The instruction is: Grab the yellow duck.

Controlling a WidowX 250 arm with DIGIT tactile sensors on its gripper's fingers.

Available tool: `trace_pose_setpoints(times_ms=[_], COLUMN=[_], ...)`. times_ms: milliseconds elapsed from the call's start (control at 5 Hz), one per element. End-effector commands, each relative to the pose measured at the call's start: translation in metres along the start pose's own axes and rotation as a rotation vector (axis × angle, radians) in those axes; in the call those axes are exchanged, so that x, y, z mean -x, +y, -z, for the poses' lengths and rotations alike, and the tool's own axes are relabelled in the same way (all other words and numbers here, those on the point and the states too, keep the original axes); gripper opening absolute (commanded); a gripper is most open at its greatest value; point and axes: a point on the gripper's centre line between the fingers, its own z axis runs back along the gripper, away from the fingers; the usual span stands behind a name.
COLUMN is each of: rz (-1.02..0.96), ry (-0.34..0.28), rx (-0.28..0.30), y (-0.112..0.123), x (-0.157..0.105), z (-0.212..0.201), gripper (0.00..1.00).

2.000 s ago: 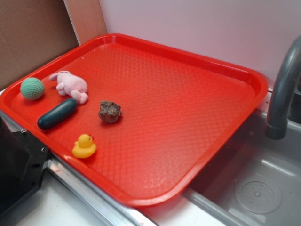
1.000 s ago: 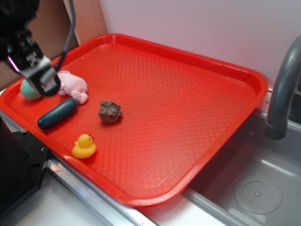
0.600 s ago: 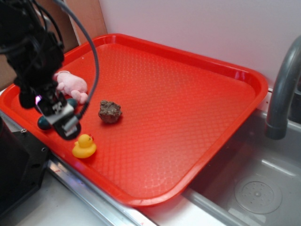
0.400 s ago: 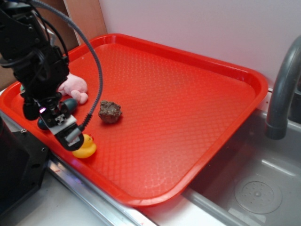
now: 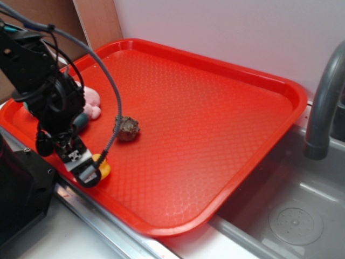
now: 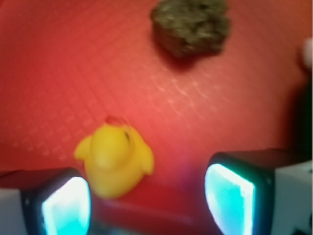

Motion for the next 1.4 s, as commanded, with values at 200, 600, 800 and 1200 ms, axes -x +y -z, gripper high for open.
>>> trace_pose_setpoints(times_ms=[200, 600, 800, 1200], rz=[0.047, 0.002, -0.042, -0.063], ry=[0.102, 0.125, 0.13, 0.16], rx=[-0.097, -0.168, -0.177, -0.155], y=[-0.003, 0.014, 0.022, 0.016], x=[-0.009, -0.019, -0.028, -0.02], z=[0.048, 0.005, -0.036, -0.052], gripper=[1.0, 1.0, 1.0, 1.0])
